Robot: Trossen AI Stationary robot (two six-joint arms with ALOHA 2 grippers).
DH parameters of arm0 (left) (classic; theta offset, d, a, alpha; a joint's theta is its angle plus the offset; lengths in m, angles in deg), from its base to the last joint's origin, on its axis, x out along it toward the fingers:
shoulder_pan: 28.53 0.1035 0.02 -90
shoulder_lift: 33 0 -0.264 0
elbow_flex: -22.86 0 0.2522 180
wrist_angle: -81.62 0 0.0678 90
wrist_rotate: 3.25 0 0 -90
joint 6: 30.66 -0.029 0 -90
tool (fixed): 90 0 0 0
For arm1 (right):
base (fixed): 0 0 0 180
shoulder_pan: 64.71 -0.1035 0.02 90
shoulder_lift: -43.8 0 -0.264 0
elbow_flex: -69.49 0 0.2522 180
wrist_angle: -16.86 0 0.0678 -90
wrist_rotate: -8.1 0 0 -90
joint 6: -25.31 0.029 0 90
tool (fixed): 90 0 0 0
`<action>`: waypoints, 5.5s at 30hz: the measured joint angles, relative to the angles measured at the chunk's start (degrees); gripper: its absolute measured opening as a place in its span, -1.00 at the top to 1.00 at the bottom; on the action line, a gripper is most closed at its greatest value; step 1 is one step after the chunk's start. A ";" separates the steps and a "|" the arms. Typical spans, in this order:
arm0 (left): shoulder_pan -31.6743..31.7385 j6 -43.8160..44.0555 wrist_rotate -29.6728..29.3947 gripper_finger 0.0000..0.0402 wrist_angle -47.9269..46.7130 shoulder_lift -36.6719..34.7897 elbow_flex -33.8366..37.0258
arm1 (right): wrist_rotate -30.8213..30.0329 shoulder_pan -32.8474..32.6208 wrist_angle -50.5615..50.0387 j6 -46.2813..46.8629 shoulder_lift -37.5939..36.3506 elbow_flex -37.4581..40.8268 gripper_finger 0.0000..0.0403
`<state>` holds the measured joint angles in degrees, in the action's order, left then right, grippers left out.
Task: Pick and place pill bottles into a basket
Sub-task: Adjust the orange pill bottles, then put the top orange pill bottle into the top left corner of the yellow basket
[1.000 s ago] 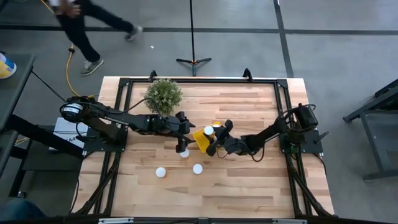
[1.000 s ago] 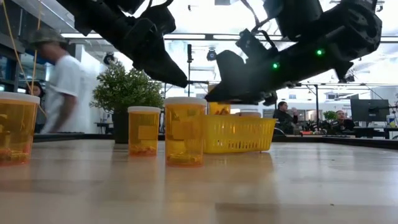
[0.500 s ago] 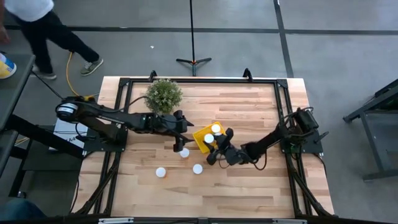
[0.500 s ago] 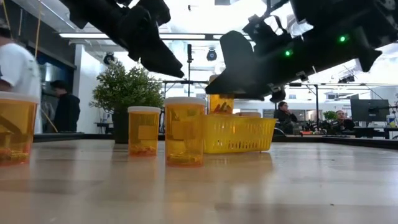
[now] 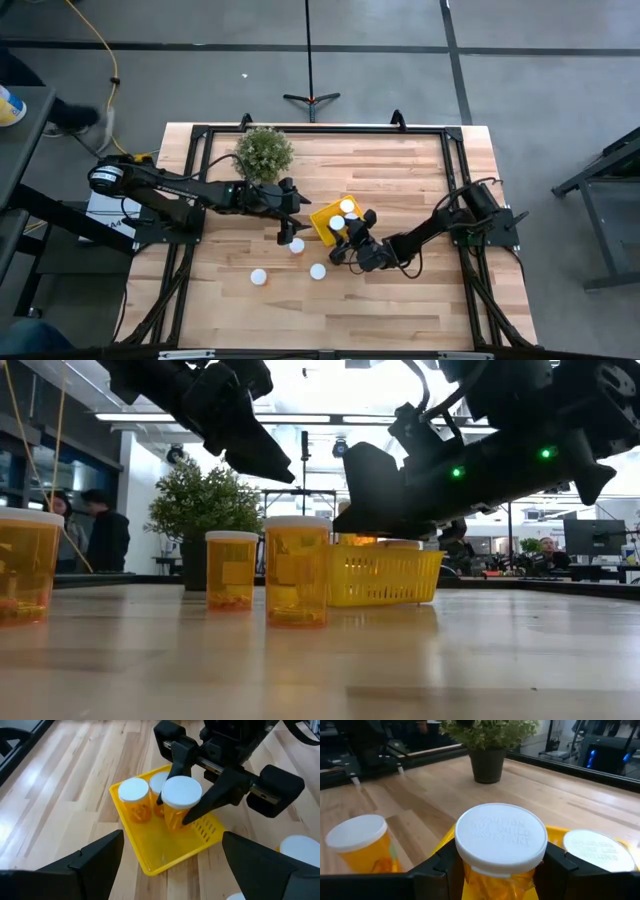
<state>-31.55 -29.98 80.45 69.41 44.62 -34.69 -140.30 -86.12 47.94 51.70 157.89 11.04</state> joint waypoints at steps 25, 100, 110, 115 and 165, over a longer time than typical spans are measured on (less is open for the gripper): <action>0.00 0.68 -0.07 -0.86 -0.12 0.00 0.00 | 6.46 0.50 -0.37 0.26 0.07 0.17 0.04; -10.49 3.22 1.72 -0.86 -13.08 1.07 -1.44 | 14.38 5.41 25.61 -40.49 -32.83 32.26 0.30; -10.49 5.05 1.49 -0.86 -11.51 6.65 -1.51 | 14.46 6.08 24.53 -40.38 -32.83 32.26 0.30; -10.47 4.26 0.58 -0.86 -10.32 7.94 -1.46 | 14.48 6.08 24.06 -39.84 -32.82 32.26 0.30; -10.47 2.56 1.05 -0.27 -8.93 13.44 -1.51 | 17.00 6.05 21.86 -38.40 -32.80 32.28 0.30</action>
<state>-42.02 -27.42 81.50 60.48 58.06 -36.20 -123.30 -80.06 69.80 13.30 125.09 43.32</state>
